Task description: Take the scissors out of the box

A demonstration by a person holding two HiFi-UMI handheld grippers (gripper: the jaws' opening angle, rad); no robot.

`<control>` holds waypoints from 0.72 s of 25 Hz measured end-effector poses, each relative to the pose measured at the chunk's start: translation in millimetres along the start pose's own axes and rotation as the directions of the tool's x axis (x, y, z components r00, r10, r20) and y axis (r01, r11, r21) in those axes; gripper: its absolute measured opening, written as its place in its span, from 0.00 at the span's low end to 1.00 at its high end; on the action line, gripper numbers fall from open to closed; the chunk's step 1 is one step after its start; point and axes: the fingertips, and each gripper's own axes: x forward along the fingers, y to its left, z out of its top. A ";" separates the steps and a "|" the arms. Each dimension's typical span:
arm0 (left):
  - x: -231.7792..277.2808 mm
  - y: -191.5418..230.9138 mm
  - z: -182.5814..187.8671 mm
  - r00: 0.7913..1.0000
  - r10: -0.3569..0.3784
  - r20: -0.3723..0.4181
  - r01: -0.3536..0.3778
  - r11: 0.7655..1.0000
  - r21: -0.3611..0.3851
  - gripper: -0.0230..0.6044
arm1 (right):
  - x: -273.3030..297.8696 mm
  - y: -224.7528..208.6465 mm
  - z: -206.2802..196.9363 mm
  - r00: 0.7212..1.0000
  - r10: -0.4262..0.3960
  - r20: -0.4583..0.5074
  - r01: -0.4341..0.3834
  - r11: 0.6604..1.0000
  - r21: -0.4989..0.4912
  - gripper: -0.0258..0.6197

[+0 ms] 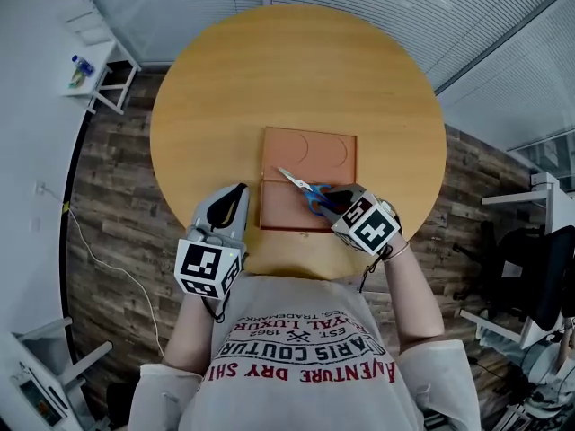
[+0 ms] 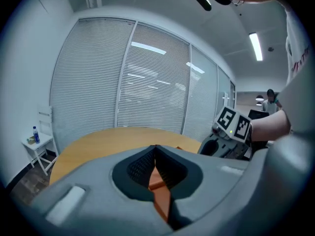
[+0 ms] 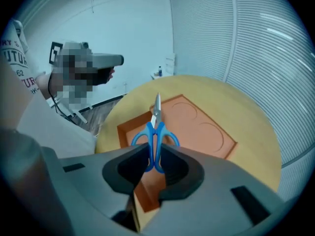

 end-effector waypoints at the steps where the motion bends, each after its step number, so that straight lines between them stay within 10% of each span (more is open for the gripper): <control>1: -2.0 -0.4 2.5 1.000 0.000 0.005 0.000 1.000 0.004 0.05 | -6.5 -2.0 7.8 0.999 -0.020 0.034 0.020 1.000 0.013 0.17; 9: -1.0 -17.9 44.6 0.996 -0.012 0.088 0.007 0.998 0.058 0.05 | -61.1 -16.2 44.9 0.947 -0.166 0.275 0.128 0.981 0.148 0.17; 18: 3.2 -34.2 70.0 0.990 -0.035 0.136 0.023 0.996 0.092 0.05 | -128.3 -34.0 75.7 0.791 -0.365 0.491 0.234 0.922 0.310 0.17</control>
